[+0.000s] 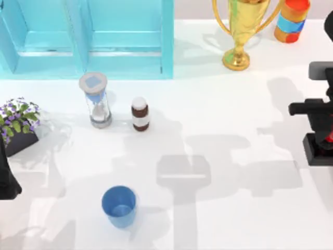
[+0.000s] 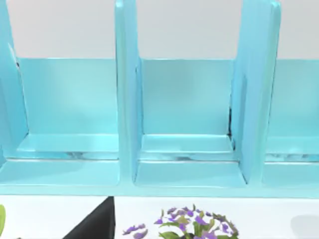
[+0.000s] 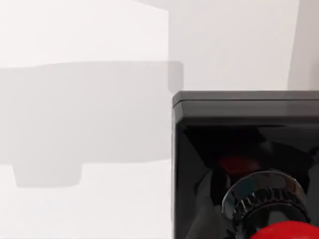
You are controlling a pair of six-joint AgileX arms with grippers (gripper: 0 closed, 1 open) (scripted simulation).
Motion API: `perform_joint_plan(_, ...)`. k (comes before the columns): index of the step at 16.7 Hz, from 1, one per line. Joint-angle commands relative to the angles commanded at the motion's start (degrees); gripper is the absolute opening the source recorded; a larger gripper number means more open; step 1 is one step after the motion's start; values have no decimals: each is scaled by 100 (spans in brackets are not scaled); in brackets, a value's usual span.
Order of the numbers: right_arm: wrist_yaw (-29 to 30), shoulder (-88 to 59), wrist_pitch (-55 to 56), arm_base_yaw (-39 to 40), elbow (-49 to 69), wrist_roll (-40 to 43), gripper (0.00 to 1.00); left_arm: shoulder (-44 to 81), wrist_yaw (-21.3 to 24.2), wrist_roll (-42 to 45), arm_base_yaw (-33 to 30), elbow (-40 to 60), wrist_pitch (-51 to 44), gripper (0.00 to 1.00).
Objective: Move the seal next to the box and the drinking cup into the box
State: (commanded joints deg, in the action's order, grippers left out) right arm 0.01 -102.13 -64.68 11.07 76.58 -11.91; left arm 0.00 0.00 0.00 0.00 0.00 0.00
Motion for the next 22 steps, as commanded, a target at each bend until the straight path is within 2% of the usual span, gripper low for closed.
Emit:
perform_joint_plan(9, 0, 0, 0, 0, 0, 0, 98, 0, 0, 0, 0, 0, 0, 100)
perform_joint_plan(19, 0, -1, -19, 3, 19, 2, 100, 0, 0, 0, 0, 0, 0, 100)
perform_joint_plan(22, -3, -24, -428, -1, 431, 1, 100, 0, 0, 0, 0, 0, 0, 100)
